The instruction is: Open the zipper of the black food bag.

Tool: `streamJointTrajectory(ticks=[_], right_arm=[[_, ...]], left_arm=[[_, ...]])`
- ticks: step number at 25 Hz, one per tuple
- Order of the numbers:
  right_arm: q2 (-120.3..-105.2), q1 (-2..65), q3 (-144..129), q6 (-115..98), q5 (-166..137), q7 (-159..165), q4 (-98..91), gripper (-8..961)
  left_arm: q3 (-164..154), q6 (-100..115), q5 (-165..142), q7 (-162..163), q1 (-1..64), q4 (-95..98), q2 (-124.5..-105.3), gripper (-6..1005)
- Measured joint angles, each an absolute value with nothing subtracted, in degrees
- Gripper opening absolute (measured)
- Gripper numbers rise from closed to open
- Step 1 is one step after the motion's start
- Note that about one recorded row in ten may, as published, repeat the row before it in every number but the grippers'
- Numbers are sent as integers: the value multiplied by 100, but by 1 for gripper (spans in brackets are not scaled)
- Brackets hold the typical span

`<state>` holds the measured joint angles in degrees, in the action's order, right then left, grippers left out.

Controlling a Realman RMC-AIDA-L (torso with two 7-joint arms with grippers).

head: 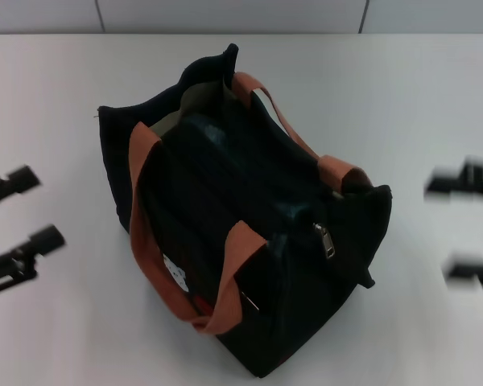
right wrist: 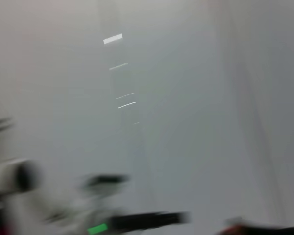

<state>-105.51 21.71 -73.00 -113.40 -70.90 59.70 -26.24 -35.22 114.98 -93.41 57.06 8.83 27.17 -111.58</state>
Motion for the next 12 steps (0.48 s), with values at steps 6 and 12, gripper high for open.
streamJointTrajectory(ticks=[6, 12], right_arm=[[-10807, 2293, -6671, -11854, -8280, 6026, -2943, 774], [-10942, 2336, -6415, -11853, -8582, 6034, -2953, 773]], left_arm=[[-4093, 11492, -9348, 5828, 1062, 2956, -11182, 822], [-4108, 11495, -9351, 5938, 1138, 2970, -11186, 822]])
